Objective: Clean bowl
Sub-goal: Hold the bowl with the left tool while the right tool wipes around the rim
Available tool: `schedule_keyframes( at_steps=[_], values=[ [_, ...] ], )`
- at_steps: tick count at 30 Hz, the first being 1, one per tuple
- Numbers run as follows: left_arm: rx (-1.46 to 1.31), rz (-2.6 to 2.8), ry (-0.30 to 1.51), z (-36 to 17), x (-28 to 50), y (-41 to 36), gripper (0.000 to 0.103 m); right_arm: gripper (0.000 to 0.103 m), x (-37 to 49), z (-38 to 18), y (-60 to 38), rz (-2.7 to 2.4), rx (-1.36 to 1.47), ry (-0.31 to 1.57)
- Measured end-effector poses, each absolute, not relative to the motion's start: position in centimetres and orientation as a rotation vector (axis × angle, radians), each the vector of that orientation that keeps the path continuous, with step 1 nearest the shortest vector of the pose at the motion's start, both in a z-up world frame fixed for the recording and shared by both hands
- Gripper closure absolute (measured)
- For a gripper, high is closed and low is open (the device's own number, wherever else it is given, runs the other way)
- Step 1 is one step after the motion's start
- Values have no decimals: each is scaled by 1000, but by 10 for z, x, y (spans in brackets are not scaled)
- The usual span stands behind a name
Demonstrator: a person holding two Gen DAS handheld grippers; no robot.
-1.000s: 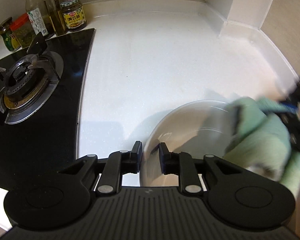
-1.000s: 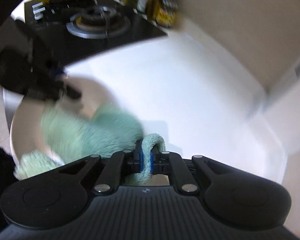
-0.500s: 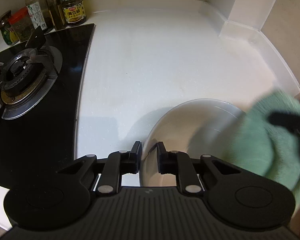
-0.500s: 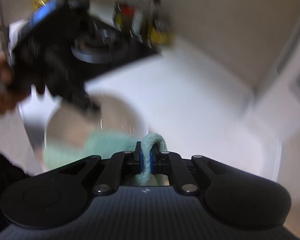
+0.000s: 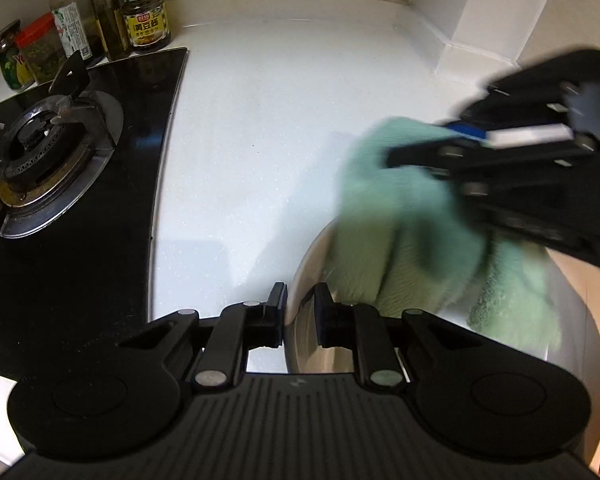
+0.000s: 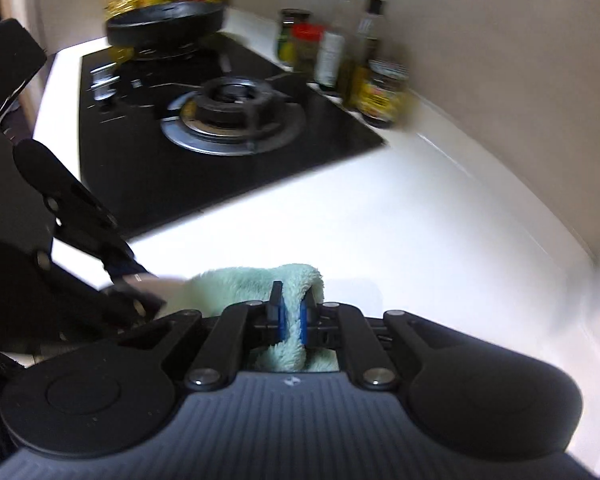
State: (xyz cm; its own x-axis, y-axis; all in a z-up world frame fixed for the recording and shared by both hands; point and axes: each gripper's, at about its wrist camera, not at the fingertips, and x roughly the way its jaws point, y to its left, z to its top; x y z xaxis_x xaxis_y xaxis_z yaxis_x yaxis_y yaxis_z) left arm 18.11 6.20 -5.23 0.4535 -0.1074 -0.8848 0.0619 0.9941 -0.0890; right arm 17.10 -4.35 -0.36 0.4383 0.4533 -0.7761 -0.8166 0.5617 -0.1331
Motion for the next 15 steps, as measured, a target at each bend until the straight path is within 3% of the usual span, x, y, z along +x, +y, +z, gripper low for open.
schedule_keyframes(
  at_steps=[4,10,15],
  values=[
    [-32,-110,1103,-52,182,61,85,97,168,1,-71,760,-481,818],
    [-27,-113,1107,-52,183,60,85,79,157,21,-81,792,-479,807],
    [-34,-118,1105,-52,182,61,85,78,166,5,-78,803,-477,986]
  ],
)
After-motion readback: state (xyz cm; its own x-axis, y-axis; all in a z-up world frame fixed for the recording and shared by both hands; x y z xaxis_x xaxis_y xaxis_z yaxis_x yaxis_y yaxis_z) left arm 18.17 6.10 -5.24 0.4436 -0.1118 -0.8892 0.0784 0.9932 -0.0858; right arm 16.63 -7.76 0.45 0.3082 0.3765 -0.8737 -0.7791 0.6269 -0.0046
